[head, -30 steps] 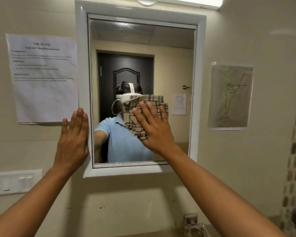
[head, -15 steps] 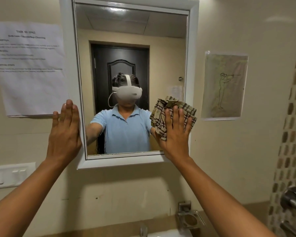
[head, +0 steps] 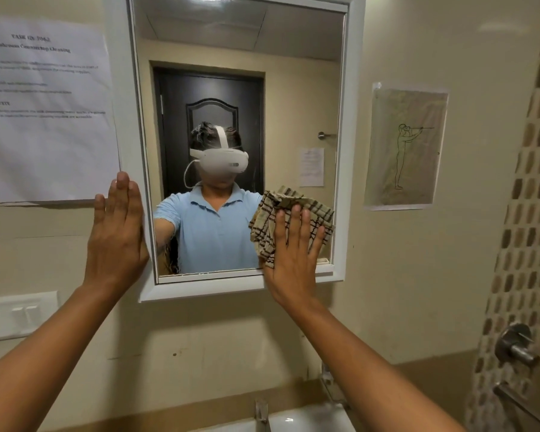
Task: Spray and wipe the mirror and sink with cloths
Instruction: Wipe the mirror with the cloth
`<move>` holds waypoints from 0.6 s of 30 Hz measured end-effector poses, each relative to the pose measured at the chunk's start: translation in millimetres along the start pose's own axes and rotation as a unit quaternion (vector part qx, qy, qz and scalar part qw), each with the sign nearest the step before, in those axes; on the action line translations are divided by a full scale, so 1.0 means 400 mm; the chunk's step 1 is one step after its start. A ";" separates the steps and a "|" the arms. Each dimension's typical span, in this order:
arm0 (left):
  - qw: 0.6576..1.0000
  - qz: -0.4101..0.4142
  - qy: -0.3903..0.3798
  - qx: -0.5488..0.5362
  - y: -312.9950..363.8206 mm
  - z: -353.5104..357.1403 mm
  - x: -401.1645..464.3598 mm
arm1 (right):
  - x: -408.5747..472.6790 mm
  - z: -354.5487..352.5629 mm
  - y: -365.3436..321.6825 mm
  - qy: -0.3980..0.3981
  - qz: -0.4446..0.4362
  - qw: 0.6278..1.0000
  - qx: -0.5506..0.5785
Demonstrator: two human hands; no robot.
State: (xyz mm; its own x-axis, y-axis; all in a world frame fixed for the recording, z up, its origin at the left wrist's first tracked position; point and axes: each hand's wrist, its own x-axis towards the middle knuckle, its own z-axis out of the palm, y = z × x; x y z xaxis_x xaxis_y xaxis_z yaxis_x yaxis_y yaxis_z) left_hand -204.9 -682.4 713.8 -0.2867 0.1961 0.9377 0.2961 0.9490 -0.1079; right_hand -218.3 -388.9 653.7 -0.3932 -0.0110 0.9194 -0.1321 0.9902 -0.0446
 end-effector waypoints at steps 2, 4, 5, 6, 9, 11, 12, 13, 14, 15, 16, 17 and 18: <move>1.000 -0.002 0.006 -0.005 -0.005 0.004 -0.001 | 0.008 0.003 -0.016 0.002 -0.007 1.000 0.003; 1.000 -0.002 0.006 -0.010 -0.005 0.010 -0.002 | 0.014 0.007 -0.051 -0.006 -0.038 0.999 0.007; 1.000 -0.002 0.005 -0.011 -0.003 0.011 -0.002 | 0.015 0.011 -0.076 -0.015 -0.060 0.998 0.009; 1.000 -0.001 0.002 -0.011 0.000 0.012 -0.001 | 0.014 0.014 -0.106 -0.022 -0.081 0.996 0.008; 1.000 0.007 -0.015 -0.005 0.008 0.007 0.004 | 0.016 0.016 -0.189 -0.020 -0.110 0.993 0.023; 1.000 0.011 -0.024 -0.002 0.009 -0.003 0.006 | 0.036 0.013 -0.233 -0.005 -0.127 0.991 0.029; 1.000 0.014 -0.025 -0.002 0.013 -0.006 0.008 | 0.049 0.012 -0.250 0.001 -0.142 0.990 0.025; 1.000 0.014 -0.027 0.001 0.012 -0.010 0.004 | 0.063 0.012 -0.272 0.005 -0.161 0.987 0.025; 0.999 0.012 -0.029 0.004 0.011 -0.014 -0.002 | 0.074 0.012 -0.294 0.007 -0.180 0.983 0.025; 0.999 0.008 -0.033 0.005 0.007 -0.016 -0.009 | 0.082 0.013 -0.314 0.009 -0.194 0.981 0.025; 0.999 0.005 -0.037 0.007 0.000 -0.019 -0.018 | 0.086 0.014 -0.333 0.010 -0.201 0.979 0.025; 0.999 0.001 -0.042 0.008 -0.007 -0.019 -0.028 | 0.085 0.017 -0.344 0.011 -0.203 0.979 0.027; 0.999 -0.003 -0.046 0.008 -0.014 -0.017 -0.040 | 0.080 0.021 -0.350 0.011 -0.204 0.978 0.030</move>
State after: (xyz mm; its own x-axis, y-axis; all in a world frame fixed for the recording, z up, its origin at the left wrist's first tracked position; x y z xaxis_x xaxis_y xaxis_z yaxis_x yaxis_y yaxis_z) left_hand -195.7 -692.4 701.8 -0.3702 0.2122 0.9044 0.2804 0.9537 -0.1090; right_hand -220.2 -528.9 685.9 -0.2762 -0.3999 0.8740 -0.3270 0.8942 0.3058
